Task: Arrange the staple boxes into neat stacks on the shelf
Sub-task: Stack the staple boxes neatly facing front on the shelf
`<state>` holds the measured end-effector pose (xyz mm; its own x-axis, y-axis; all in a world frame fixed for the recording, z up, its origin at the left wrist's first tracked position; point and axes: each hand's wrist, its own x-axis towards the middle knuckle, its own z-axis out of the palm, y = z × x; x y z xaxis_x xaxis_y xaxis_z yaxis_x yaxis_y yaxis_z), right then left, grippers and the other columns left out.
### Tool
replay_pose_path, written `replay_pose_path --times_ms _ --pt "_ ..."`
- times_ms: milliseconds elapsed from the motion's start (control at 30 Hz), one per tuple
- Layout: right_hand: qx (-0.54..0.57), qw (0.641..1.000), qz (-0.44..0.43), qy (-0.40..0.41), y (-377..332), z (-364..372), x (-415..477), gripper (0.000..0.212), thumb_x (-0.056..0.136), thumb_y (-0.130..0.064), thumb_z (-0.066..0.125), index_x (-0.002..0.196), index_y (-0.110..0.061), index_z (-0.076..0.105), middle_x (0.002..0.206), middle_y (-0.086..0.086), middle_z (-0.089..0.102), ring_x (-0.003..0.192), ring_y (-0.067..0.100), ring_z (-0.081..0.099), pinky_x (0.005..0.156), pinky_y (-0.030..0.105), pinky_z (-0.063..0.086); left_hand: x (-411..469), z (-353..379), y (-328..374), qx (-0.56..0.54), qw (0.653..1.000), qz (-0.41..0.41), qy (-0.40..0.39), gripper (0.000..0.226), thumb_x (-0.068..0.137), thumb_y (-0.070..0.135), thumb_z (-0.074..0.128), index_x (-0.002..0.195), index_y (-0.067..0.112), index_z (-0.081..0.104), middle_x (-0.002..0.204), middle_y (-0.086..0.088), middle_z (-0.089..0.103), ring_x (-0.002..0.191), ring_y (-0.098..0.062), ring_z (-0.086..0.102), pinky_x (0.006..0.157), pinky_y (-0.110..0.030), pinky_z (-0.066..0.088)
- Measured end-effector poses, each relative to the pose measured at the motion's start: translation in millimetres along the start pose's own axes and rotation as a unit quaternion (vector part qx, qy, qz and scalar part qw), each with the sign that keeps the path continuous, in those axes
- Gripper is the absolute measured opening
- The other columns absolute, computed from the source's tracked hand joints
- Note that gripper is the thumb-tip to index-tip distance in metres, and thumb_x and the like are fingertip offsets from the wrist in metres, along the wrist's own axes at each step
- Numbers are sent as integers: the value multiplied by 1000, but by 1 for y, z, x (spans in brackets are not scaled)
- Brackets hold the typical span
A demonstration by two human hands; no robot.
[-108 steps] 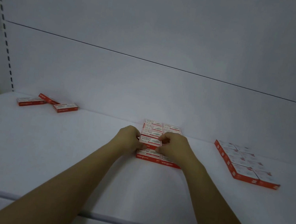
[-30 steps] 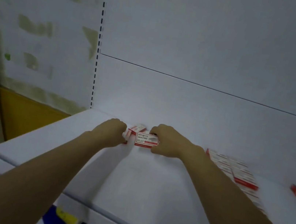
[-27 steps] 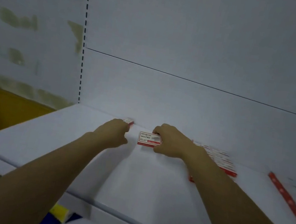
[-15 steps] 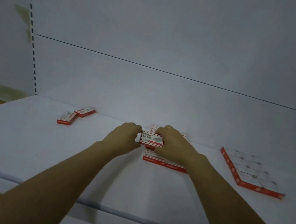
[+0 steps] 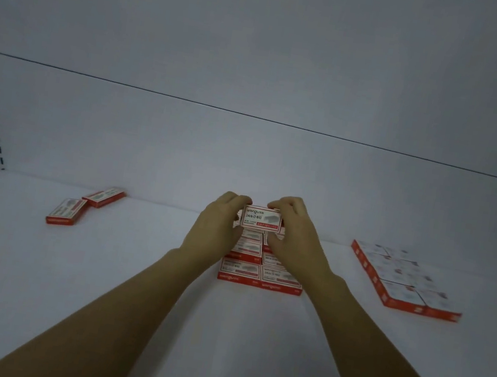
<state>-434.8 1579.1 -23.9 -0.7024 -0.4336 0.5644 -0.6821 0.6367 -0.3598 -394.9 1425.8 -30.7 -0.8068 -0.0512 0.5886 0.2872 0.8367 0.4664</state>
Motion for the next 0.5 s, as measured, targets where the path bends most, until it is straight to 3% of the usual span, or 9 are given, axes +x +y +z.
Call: replay_pose_path --times_ms 100,200,267,433,500 --pt "43 998 21 28 6 7 5 45 82 -2 62 124 -14 51 122 -4 43 101 1 45 85 5 42 7 9 -2 -22 999 -16 20 43 89 7 58 131 12 52 126 -2 54 100 -13 57 85 -15 43" --pt "101 993 61 12 11 10 12 51 84 -7 64 131 -19 47 123 -6 47 102 1 48 82 2 41 15 11 -6 -67 997 -37 -3 52 89 5 59 138 14 45 132 -1 50 97 -8 54 85 -14 43" --pt "155 982 110 -15 14 8 18 53 85 -10 64 134 -23 46 124 -7 52 101 4 51 82 9 44 19 9 -9 -121 989 -79 -24 55 88 9 62 139 17 43 131 2 51 96 -7 54 84 -17 44" --pt "299 936 180 -50 22 5 22 40 91 -34 57 130 -27 51 121 -6 61 100 12 63 89 37 54 24 5 -20 -325 923 -199 -60 47 87 27 63 131 16 50 114 -1 63 95 -15 63 81 -24 50" --pt "311 927 205 -44 22 11 19 37 91 -44 51 124 -26 56 106 -5 65 91 13 66 85 36 55 25 7 -23 -370 897 -236 -61 36 88 30 62 120 14 57 106 -7 67 89 -20 66 78 -29 55"
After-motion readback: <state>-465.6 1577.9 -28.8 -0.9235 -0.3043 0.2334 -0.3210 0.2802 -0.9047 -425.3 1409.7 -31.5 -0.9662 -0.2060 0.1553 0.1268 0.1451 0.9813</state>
